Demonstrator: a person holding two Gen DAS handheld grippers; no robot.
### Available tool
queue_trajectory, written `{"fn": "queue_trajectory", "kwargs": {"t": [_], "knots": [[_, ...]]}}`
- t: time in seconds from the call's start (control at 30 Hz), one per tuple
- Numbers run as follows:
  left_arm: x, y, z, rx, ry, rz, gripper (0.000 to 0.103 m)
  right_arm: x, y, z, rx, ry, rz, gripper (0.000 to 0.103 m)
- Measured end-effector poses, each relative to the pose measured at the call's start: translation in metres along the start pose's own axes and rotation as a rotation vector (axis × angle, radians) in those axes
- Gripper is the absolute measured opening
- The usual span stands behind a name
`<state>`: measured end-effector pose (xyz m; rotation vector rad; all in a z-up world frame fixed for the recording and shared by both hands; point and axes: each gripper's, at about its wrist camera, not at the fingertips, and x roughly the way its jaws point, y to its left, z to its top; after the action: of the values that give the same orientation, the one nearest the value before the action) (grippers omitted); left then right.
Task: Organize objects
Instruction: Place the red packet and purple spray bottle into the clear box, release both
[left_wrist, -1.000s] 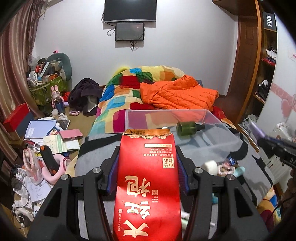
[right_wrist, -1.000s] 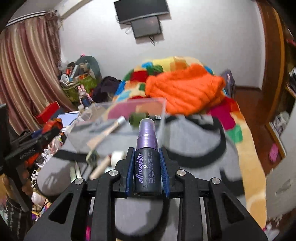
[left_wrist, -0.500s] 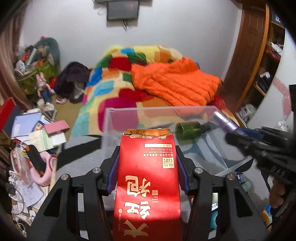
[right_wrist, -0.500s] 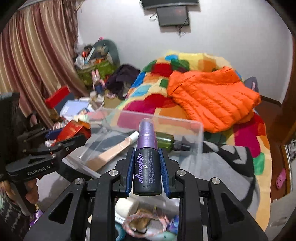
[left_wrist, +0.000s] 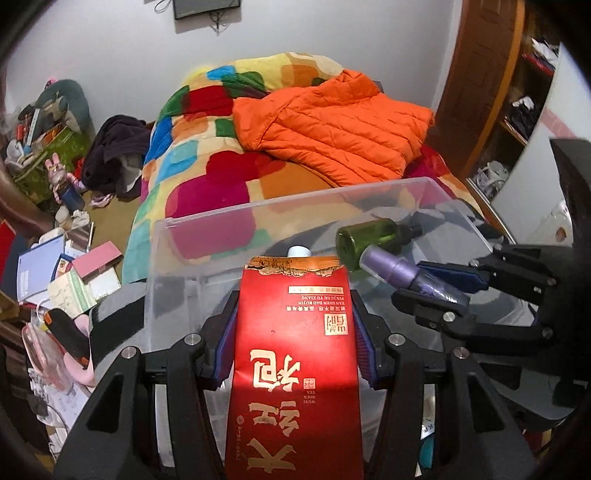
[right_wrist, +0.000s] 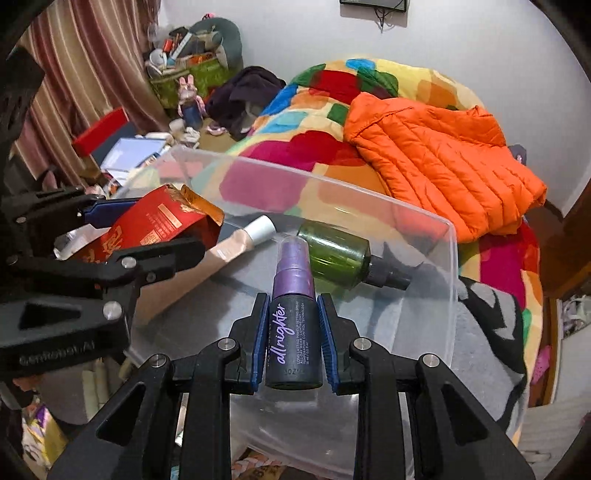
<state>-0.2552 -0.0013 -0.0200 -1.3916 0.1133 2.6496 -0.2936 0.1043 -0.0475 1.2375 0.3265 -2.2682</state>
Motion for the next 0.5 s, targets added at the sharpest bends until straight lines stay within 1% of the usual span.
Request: {"fn": "queue_trajectory", "kwargs": {"t": [0.2,0.27,0.33,0.47,0.5], "knots": [[-0.011,-0.008,-0.003,0.026,-0.031,0.007,0.055,-0.008,0.003,-0.001,-0.022,0.003,-0.048,0.024],[-0.020,-0.009,-0.005,0.029,-0.052,0.009,0.058,-0.015,0.004,-0.004,-0.031,-0.008,-0.058,0.025],[-0.030,-0.009,-0.007,0.028,-0.080,0.019,0.067,-0.025,0.005,-0.006,-0.029,-0.027,-0.060,0.030],[-0.058,-0.011,-0.015,0.026,-0.146,0.051,0.075,-0.051,0.002,-0.012,-0.004,-0.081,-0.051,0.037],[-0.064,-0.010,-0.018,0.023,-0.160,0.057,0.079,-0.057,0.001,-0.013,0.004,-0.096,-0.051,0.040]]}}
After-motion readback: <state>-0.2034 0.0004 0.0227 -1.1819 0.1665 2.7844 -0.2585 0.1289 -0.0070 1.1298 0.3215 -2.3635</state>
